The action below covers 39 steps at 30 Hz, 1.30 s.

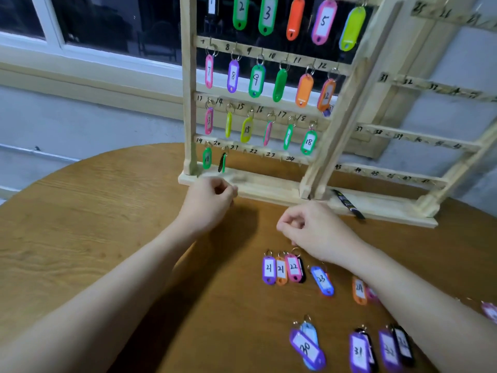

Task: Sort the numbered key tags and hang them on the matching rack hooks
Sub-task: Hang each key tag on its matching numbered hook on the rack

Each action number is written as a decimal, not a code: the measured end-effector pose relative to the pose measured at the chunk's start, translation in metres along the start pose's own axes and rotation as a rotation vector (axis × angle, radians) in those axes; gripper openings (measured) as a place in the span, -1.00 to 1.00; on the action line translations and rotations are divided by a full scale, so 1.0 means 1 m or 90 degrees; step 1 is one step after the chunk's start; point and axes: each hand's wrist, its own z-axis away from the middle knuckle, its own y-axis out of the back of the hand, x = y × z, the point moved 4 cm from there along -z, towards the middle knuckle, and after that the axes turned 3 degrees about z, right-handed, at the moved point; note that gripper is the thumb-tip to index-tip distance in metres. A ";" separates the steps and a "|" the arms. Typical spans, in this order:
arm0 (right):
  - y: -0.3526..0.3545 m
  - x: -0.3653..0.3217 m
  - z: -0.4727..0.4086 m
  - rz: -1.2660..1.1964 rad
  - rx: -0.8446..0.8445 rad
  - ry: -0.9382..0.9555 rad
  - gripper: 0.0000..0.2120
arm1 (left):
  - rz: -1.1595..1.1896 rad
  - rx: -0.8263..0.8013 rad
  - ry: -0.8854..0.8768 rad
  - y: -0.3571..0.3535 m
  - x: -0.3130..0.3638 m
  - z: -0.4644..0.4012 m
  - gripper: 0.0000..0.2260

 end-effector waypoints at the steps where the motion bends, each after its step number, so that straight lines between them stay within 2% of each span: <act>1: -0.003 0.004 0.007 -0.003 -0.005 -0.003 -0.84 | -0.005 -0.027 -0.015 -0.007 0.001 0.010 -0.75; 4: -0.006 0.011 0.024 -0.013 -0.004 -0.014 -0.83 | -0.007 -0.070 -0.103 -0.019 0.003 0.036 -0.76; 7: -0.005 0.014 0.034 -0.032 -0.009 -0.029 -0.85 | -0.046 -0.182 -0.189 -0.025 0.005 0.050 -0.83; 10: -0.010 0.016 0.038 -0.037 -0.015 -0.031 -0.87 | -0.074 -0.261 -0.225 -0.031 0.001 0.051 -0.94; 14: -0.016 0.018 0.037 -0.028 -0.012 -0.056 -0.87 | -0.097 -0.302 -0.238 -0.034 -0.002 0.050 -0.83; 19: -0.018 0.011 0.034 0.006 -0.010 -0.060 -0.87 | -0.132 -0.317 -0.291 -0.037 -0.001 0.054 -0.75; 28: -0.019 0.010 0.029 0.036 0.002 -0.058 -0.82 | -0.202 -0.337 -0.319 -0.045 -0.006 0.054 -0.87; 32: -0.016 0.008 0.028 0.028 0.010 -0.047 -0.81 | -0.208 -0.311 -0.342 -0.044 -0.006 0.054 -0.94; 39: -0.004 0.005 0.024 -0.026 0.059 -0.014 -0.85 | -0.189 -0.245 -0.350 -0.035 -0.004 0.048 -0.95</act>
